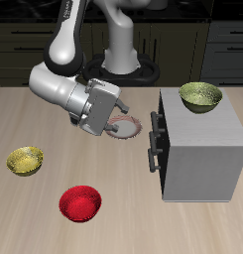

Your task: Open the top drawer of the white cabinet

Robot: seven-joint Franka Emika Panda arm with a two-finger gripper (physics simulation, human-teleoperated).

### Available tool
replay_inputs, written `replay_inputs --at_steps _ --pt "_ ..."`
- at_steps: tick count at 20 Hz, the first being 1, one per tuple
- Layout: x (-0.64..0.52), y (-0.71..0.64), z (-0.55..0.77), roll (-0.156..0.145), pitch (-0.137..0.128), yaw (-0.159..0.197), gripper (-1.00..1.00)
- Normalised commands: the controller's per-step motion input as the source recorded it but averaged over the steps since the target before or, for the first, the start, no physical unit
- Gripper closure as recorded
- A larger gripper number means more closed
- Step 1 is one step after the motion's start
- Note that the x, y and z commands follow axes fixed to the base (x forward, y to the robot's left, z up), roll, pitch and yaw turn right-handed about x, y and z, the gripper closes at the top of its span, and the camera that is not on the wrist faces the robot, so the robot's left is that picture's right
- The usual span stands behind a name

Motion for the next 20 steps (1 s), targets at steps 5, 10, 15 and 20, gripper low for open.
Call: replay_inputs --at_steps 5,10,15,20 --pt "0.02 0.19 0.06 0.037 -0.005 0.021 -1.00" --pt "0.05 0.19 0.00 0.036 0.004 -0.019 -1.00" --pt "0.07 0.27 -0.02 0.059 -0.006 -0.016 -1.00" --pt "0.05 0.16 0.02 0.031 -0.002 -0.004 -1.00"
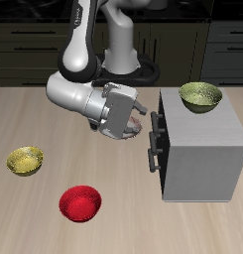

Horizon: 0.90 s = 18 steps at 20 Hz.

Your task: Open the top drawer of the white cabinet

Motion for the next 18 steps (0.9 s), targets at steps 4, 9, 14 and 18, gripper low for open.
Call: replay_inputs --at_steps 4,9,14,18 --pt "0.04 0.19 0.07 0.052 -0.024 -0.003 -1.00" --pt "0.03 0.18 0.05 0.041 -0.016 -0.019 -1.00" --pt "0.03 0.20 0.02 0.033 -0.008 -0.006 -1.00" --pt "0.04 0.18 0.05 0.035 -0.023 -0.026 -1.00"
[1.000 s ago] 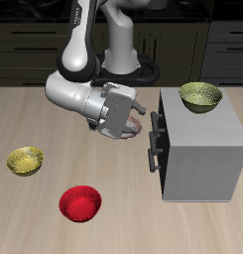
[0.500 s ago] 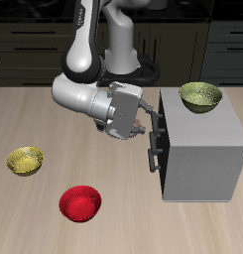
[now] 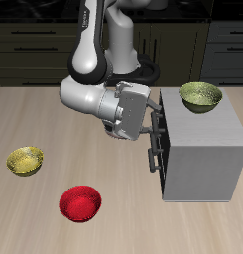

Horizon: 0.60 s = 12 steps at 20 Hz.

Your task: Open the top drawer of the white cabinet

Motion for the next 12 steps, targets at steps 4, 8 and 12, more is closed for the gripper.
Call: replay_inputs --at_steps 4,8,12 --pt "0.03 0.15 0.04 0.026 -0.009 -0.011 -1.00" --pt "0.06 0.01 0.04 -0.021 -0.009 -0.038 1.00" --pt "0.01 -0.05 0.02 -0.024 0.007 -0.004 1.00"
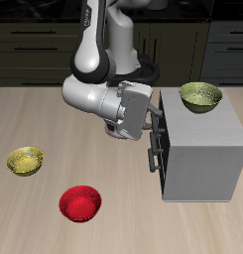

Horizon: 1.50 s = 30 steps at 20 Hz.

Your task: Open the top drawer of the white cabinet

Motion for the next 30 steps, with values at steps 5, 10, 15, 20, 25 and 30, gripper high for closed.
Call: replay_inputs --at_steps 5,10,15,20,25,30 --pt "-0.06 -0.02 0.07 0.004 -0.010 0.007 1.00" --pt "-0.03 0.00 0.00 -0.006 0.002 -0.006 1.00" --pt "-0.02 -0.02 -0.01 -0.030 -0.003 -0.008 1.00" --pt "-0.07 -0.20 0.00 -0.039 0.011 0.045 1.00" --pt "-0.14 -0.59 0.08 -0.082 -0.004 0.031 1.00" --pt "-0.14 -0.56 -0.02 -0.091 0.005 0.013 1.00"
